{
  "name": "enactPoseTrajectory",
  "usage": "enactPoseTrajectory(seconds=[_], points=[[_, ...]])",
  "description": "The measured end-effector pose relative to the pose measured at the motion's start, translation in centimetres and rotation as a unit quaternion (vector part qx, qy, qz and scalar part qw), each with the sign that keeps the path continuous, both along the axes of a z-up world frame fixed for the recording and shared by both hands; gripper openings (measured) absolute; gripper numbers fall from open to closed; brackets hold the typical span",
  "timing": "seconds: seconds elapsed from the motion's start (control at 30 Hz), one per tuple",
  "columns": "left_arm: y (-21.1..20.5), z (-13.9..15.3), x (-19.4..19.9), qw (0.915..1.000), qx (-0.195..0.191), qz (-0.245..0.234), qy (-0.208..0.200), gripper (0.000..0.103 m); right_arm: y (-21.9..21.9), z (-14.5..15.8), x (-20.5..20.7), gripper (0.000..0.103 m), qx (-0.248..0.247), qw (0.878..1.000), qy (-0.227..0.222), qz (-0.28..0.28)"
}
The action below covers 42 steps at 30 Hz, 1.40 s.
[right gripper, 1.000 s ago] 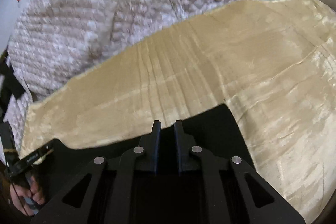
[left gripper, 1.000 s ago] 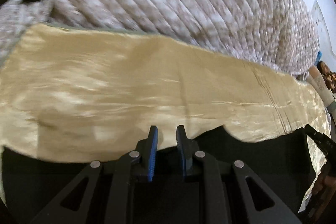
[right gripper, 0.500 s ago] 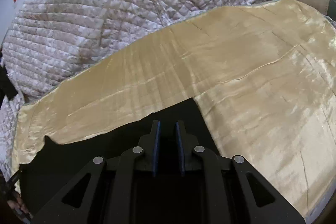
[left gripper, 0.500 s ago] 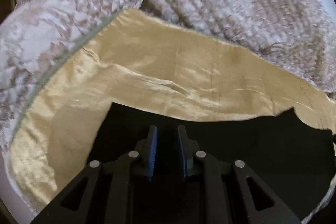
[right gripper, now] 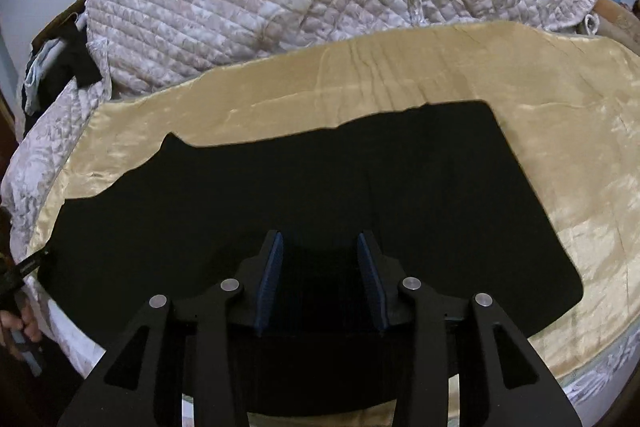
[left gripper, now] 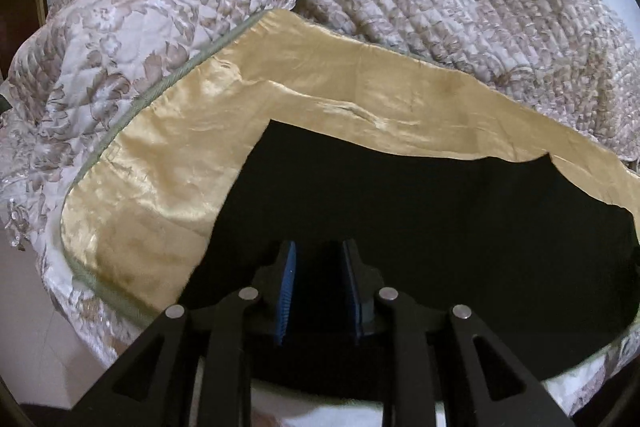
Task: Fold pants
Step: 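Press and adjust the folded pants edge with the left gripper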
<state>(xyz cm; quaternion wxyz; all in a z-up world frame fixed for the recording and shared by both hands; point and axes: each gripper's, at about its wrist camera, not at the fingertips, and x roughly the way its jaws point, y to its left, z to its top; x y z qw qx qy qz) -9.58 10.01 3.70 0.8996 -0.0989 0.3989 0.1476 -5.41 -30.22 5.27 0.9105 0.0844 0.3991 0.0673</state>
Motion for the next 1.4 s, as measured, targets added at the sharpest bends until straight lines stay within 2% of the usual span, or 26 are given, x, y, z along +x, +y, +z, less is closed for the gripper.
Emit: enactPoseTrajectory(seconds=[0.1, 0.23, 0.37, 0.47, 0.57, 0.67, 0.77, 0.83, 0.87, 0.97, 1.3, 1.37, 1.4], points=[[-1.5, 0.3, -1.0, 0.9999, 0.01, -0.009, -0.005, 0.027, 0.7, 0.7, -0.7, 0.039, 0.0, 1.0, -0.02, 0.019], [-2.0, 0.0, -1.7, 0.9998, 0.013, -0.013, -0.002, 0.027, 3.3, 1.1, -1.7, 0.039, -0.027, 0.997, -0.045, 0.065], [-2.0, -0.7, -1.9, 0.9998, 0.018, -0.009, -0.003, 0.029, 5.1, 0.1, -2.1, 0.039, -0.042, 0.995, -0.035, 0.089], [-1.9, -0.8, -1.7, 0.9998, 0.017, -0.006, -0.008, 0.032, 5.0, -1.0, -1.4, 0.039, -0.052, 0.995, -0.012, 0.08], [-1.4, -0.6, -1.6, 0.9998, 0.014, -0.002, -0.012, 0.033, 4.0, -0.9, -1.2, 0.039, -0.041, 0.998, -0.012, 0.056], [0.7, -0.4, -1.5, 0.9994, 0.004, 0.031, -0.014, 0.034, 3.1, -0.7, -1.2, 0.039, -0.033, 0.999, -0.017, 0.033], [2.8, -0.3, -2.2, 0.9975, -0.015, 0.066, -0.02, 0.038, 3.0, -0.6, -1.2, 0.039, -0.034, 0.999, -0.018, 0.028], [3.5, -0.3, -2.5, 0.9966, -0.015, 0.078, -0.021, 0.048, 3.1, -0.5, -1.2, 0.039, -0.039, 0.999, -0.019, 0.029], [3.7, -0.5, -2.6, 0.9964, -0.018, 0.08, -0.021, 0.049, 3.1, -0.5, -1.1, 0.039, -0.042, 0.998, -0.02, 0.03], [4.3, -1.2, -2.4, 0.9961, -0.037, 0.079, -0.015, 0.051, 3.0, -0.5, -1.1, 0.039, -0.037, 0.999, -0.019, 0.032], [3.1, -1.4, -2.7, 0.9979, -0.042, 0.047, -0.016, 0.054, 2.6, -0.4, -1.0, 0.039, -0.012, 0.999, -0.017, 0.03], [3.1, -1.4, -2.7, 0.9982, -0.038, 0.044, -0.015, 0.053, 2.6, -0.3, -1.0, 0.039, -0.008, 0.999, -0.016, 0.03], [3.1, -1.5, -2.7, 0.9982, -0.037, 0.044, -0.014, 0.048, 2.6, -0.4, -1.0, 0.039, -0.007, 0.999, -0.016, 0.031]])
